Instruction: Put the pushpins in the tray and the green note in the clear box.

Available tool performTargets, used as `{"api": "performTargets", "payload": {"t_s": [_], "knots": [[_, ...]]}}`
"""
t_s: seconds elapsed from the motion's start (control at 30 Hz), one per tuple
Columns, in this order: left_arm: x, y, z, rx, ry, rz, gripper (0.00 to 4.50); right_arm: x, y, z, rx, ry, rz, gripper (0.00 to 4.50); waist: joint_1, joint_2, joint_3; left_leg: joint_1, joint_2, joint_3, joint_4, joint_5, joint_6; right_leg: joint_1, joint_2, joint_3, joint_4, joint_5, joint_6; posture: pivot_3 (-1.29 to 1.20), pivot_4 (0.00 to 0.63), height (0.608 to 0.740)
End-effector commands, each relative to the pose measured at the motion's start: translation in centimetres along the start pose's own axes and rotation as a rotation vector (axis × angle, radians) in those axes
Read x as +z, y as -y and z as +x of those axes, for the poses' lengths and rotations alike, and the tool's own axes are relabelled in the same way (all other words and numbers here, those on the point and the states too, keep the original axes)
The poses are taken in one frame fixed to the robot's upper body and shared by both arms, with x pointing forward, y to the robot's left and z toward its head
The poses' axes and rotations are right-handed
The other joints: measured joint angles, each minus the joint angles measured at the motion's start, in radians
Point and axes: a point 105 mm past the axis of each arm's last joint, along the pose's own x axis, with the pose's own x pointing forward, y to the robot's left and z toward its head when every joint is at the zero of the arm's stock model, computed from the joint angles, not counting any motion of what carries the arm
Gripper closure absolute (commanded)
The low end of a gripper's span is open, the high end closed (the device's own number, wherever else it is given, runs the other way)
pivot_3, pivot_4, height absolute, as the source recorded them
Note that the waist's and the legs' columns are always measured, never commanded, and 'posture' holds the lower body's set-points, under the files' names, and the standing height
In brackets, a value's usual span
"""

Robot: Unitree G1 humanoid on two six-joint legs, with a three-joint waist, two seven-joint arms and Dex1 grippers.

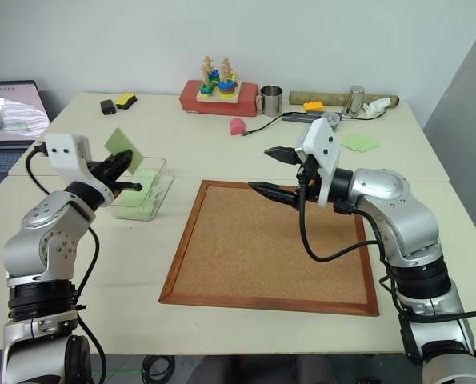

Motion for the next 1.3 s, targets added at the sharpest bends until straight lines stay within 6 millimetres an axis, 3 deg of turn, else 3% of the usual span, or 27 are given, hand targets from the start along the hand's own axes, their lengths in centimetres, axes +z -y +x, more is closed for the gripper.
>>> {"api": "performTargets", "payload": {"t_s": [0.03,0.1,0.2,0.57,0.77,0.87,1.0,1.07,1.2,1.3], "knots": [[0.9,-2.0,0.0,0.078,0.022,0.019,4.50,0.6,0.2,0.4,-0.010,0.007,-0.036,0.89,0.002,0.000,0.000,-0.002,0.000,0.000,0.000,0.000,0.000,-0.002,0.000,0.000,0.000,0.000,0.000,0.00,0.150,0.740],[0.4,-2.1,0.1,0.071,0.000,0.000,4.50,0.5,0.1,0.6,-0.009,0.005,-0.035,0.89,0.003,-0.001,0.000,-0.008,0.000,-0.001,0.001,0.000,0.000,-0.009,-0.001,-0.001,0.003,0.000,0.000,0.00,0.150,0.740],[-0.1,-1.8,0.2,0.047,-0.025,0.025,4.04,0.5,0.1,0.7,-0.010,0.007,-0.033,0.87,0.002,-0.001,0.000,-0.011,0.000,-0.001,0.001,0.001,-0.001,-0.013,-0.001,-0.001,0.005,0.000,0.000,0.00,0.150,0.740],[0.1,-1.3,0.1,0.005,-0.040,0.102,1.79,0.6,0.3,0.7,-0.030,0.022,-0.027,0.87,0.000,-0.001,0.000,-0.011,0.000,0.000,0.001,0.000,-0.001,-0.014,-0.001,-0.001,0.006,0.000,0.000,0.00,0.150,0.740],[1.5,-0.6,-0.5,-0.041,-0.020,0.198,0.66,0.5,0.8,0.2,-0.045,0.003,-0.043,0.87,0.000,-0.001,0.000,-0.011,0.000,0.000,0.001,0.000,-0.001,-0.014,-0.001,-0.001,0.006,0.000,0.000,0.00,0.150,0.740],[2.6,0.7,-1.5,-0.155,-0.021,0.291,0.13,0.3,1.6,-1.2,-0.066,-0.028,-0.063,0.87,-0.001,0.000,0.000,-0.011,0.000,0.000,0.000,0.000,-0.001,-0.014,-0.001,-0.001,0.005,0.000,0.000,0.00,0.150,0.740],[2.2,3.5,-4.9,-0.439,-0.114,0.504,0.13,-0.3,2.4,-4.8,-0.069,-0.113,-0.104,0.87,-0.001,0.000,0.000,-0.011,0.000,0.001,0.000,0.000,-0.001,-0.014,-0.001,0.000,0.004,0.000,0.000,0.00,0.150,0.740],[1.6,4.8,-6.7,-0.576,-0.157,0.527,0.13,-0.6,2.5,-6.5,-0.062,-0.152,-0.104,0.87,0.000,0.000,0.000,-0.011,0.000,0.002,-0.001,0.000,-0.001,-0.013,-0.001,0.000,0.003,0.000,-0.001,0.00,0.150,0.740],[-0.4,5.1,-9.8,-0.754,-0.308,0.581,0.13,-1.8,1.6,-11.5,0.022,-0.325,-0.121,0.87,0.002,0.001,0.001,-0.011,0.000,0.002,-0.001,0.000,0.000,-0.013,-0.001,0.000,0.004,-0.001,-0.001,0.00,0.150,0.740],[-0.4,5.0,-10.8,-0.808,-0.341,0.590,0.13,-1.9,0.9,-13.8,0.057,-0.381,-0.089,0.87,0.000,0.001,0.001,-0.010,0.001,0.002,-0.001,0.000,0.000,-0.013,0.000,0.000,0.004,-0.001,-0.002,0.00,0.150,0.740]]}}
